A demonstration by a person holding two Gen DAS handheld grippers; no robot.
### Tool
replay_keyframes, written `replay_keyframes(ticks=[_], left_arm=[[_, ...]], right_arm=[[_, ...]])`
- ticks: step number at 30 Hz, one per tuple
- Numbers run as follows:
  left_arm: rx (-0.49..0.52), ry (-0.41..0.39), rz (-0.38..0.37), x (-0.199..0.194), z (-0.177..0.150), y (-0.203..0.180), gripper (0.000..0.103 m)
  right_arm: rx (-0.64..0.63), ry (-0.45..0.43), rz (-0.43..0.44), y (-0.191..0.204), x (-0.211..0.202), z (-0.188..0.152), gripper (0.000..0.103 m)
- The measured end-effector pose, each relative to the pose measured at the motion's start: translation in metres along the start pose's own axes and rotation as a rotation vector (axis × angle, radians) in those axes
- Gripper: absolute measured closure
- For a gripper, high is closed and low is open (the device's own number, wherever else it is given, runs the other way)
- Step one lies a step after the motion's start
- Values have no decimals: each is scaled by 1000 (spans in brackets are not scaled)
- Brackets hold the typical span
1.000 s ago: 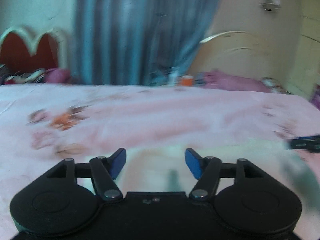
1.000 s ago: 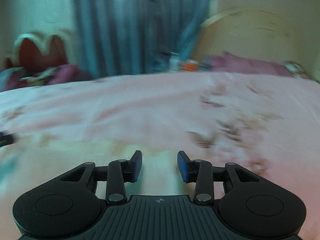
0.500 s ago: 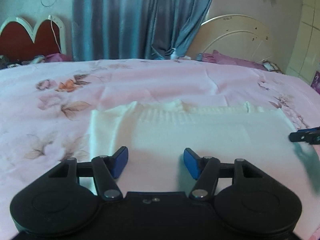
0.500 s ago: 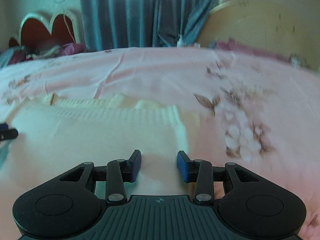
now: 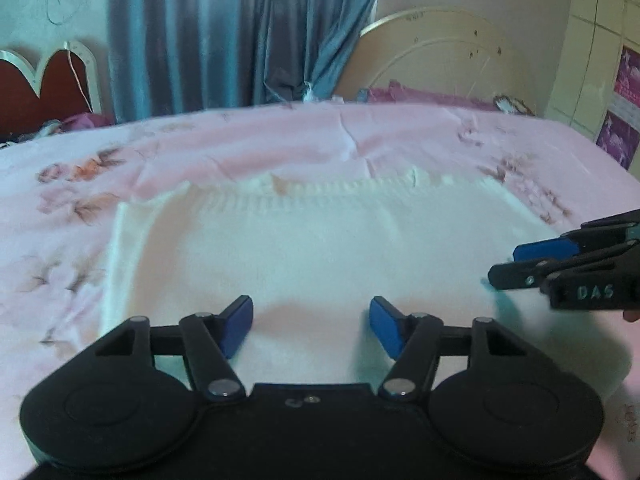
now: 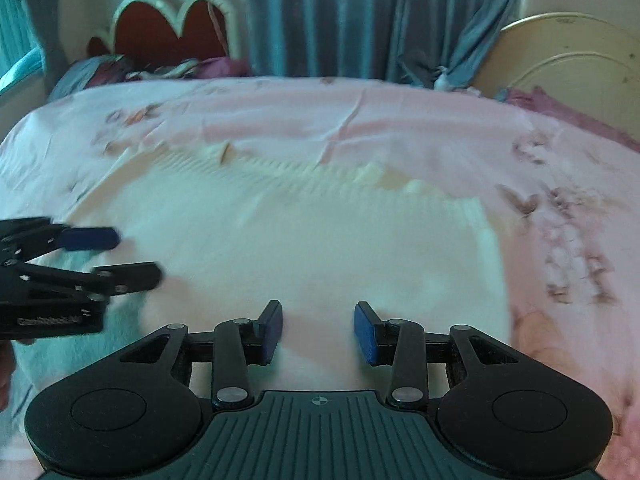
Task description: Fold small clothes
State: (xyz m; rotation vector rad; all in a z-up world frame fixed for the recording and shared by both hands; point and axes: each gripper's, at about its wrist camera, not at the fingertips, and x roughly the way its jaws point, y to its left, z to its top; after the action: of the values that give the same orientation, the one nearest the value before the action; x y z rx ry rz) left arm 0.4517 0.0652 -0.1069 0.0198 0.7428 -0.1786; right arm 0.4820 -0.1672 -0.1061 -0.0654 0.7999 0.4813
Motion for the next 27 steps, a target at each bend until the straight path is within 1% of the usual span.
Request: replay_keyframes(ticks=[2, 5, 6, 7, 8, 9, 10, 11, 12, 14, 16, 18, 20, 23, 25, 27], left_arm=[[9, -8, 0, -12, -7, -2, 40], [5, -1, -7, -29, -20, -10, 40], [16, 1, 2, -33, -25, -12, 39], [32, 20, 22, -33, -33, -14, 39], [34, 45, 50, -31, -40, -14, 41], [15, 52, 58, -33, -46, -9, 41], [-22, 33, 53, -40, -51, -1, 41], [-55, 21, 58, -46, -54, 6, 42], [-76, 19, 63, -50, -55, 10, 42], [-103, 6, 57, -58, -55, 10, 42], [-101, -20, 27, -62, -53, -1, 42], [-117, -50, -18, -67, -54, -12, 41], [-109, -39, -28, -66, -56, -23, 41], [-108, -3, -27, -60, -65, -28, 42], [-99, 14, 4, -59, -70, -24, 44], [-94, 13, 27, -63, -73, -17, 46]], right_arm=[[-6, 9, 48, 10, -10, -5, 64], [-64, 43, 71, 35, -18, -24, 64], [-86, 59, 56, 40, -16, -31, 64], [-97, 81, 16, 42, -12, -40, 64], [-74, 84, -6, 37, -11, -48, 64], [-26, 77, -7, 29, -15, -51, 64], [16, 77, -23, 23, -21, -52, 64], [36, 64, -44, 19, -29, -52, 64], [46, 42, -47, 19, -37, -52, 64], [51, 11, 6, 27, -47, -51, 64], [10, 4, 53, 46, -49, -53, 64], [-21, 27, 75, 61, -43, -57, 64], [-22, 59, 90, 70, -37, -66, 64], [-45, 59, 82, 71, -38, -75, 64], [-25, 56, 79, 61, -44, -78, 64], [2, 52, 35, 45, -51, -82, 64]])
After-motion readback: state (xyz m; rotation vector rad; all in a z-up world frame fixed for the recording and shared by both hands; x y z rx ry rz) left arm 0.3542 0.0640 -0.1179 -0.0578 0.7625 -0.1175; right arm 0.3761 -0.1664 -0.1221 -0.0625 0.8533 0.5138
